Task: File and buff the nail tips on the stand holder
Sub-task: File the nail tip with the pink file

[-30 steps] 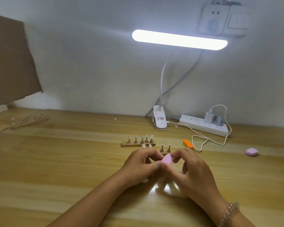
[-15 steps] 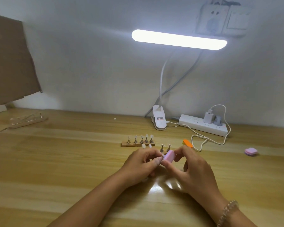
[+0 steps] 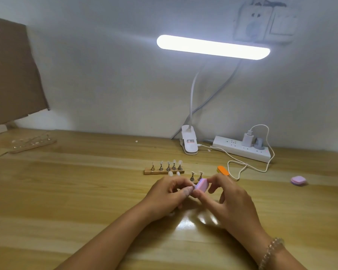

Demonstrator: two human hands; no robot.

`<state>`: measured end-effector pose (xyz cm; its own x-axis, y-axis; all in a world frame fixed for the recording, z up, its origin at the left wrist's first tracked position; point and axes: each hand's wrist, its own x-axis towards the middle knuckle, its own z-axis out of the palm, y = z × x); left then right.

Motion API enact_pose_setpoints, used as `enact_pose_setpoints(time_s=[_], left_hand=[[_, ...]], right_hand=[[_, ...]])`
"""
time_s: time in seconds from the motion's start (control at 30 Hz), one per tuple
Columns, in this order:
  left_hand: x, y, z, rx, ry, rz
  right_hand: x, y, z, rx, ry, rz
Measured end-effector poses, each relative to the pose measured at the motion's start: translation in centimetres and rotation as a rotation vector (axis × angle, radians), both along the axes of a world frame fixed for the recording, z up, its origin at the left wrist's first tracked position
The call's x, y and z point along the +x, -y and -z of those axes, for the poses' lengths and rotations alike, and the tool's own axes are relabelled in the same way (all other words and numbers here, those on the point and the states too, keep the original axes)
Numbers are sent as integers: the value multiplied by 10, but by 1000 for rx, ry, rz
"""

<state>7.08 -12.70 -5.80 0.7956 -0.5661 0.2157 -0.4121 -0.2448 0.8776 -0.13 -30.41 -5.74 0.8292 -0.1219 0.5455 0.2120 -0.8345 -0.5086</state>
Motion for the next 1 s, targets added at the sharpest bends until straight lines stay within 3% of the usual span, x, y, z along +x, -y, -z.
enact_pose_setpoints(time_s=[0.07, 0.2, 0.33, 0.47, 0.6, 0.73, 0.83, 1.0], left_hand=[[1, 0, 1, -2, 1, 5], [1, 1, 3, -9, -13, -10], [2, 1, 4, -30, -12, -17], [3, 2, 6, -16, 1, -32], [2, 0, 6, -10, 1, -19], [3, 0, 7, -3, 16, -33], [3, 0, 6, 9, 36, -22], [2, 1, 6, 5, 39, -24]], right_hand=[[-2, -4, 2, -49, 0, -49], [3, 5, 1, 68, -34, 23], [-2, -5, 3, -64, 0, -14], [3, 3, 1, 23, -58, 55], [-1, -1, 4, -36, -39, -16], [2, 2, 1, 9, -61, 58], [-1, -4, 3, -88, -24, 2], [3, 3, 1, 48, -82, 45]])
